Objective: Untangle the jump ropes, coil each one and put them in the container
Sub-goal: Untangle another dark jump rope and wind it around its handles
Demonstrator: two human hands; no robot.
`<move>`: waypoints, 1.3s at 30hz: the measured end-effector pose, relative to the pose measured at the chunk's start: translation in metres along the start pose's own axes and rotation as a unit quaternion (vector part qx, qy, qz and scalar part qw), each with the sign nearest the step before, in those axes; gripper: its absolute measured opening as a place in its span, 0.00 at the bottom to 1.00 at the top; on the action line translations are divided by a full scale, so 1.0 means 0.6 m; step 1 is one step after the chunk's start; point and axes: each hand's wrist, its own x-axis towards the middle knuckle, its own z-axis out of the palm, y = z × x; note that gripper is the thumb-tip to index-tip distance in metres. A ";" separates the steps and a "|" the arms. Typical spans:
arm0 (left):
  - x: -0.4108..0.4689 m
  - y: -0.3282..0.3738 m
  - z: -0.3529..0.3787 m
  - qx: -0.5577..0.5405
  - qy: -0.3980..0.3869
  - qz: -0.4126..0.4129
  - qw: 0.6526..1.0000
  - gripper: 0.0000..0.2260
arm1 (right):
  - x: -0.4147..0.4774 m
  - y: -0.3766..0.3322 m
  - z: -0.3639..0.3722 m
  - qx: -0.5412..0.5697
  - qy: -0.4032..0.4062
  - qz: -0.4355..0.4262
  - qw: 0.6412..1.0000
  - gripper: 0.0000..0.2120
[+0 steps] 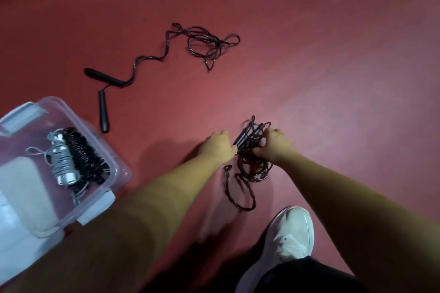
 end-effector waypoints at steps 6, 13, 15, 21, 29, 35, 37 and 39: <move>0.042 -0.001 0.058 0.007 -0.004 0.009 1.000 0.16 | 0.030 0.015 0.045 0.061 -0.002 0.003 0.998 0.05; 0.018 -0.029 0.004 0.005 -0.022 -0.007 1.000 0.09 | 0.026 -0.018 0.016 0.151 0.007 0.006 0.989 0.07; -0.004 -0.053 -0.043 -0.009 -0.015 -0.016 1.000 0.09 | 0.018 -0.035 -0.014 0.169 0.016 0.003 0.986 0.09; -0.125 -0.093 -0.272 -0.059 0.022 0.037 0.997 0.11 | -0.030 -0.103 -0.112 0.077 0.043 -0.036 0.995 0.09; -0.343 -0.047 -0.455 -0.171 0.000 0.119 0.978 0.15 | -0.208 -0.240 -0.240 0.239 -0.147 -0.224 0.933 0.34; -0.471 -0.005 -0.484 -0.383 0.040 0.194 0.902 0.14 | -0.343 -0.327 -0.304 0.412 -0.145 -0.323 0.840 0.10; -0.502 -0.006 -0.498 -0.475 0.075 0.203 0.853 0.14 | -0.361 -0.330 -0.313 0.436 -0.090 -0.337 0.830 0.09; -0.524 -0.011 -0.513 -0.540 0.104 0.201 0.811 0.14 | -0.367 -0.328 -0.308 0.390 -0.053 -0.353 0.849 0.09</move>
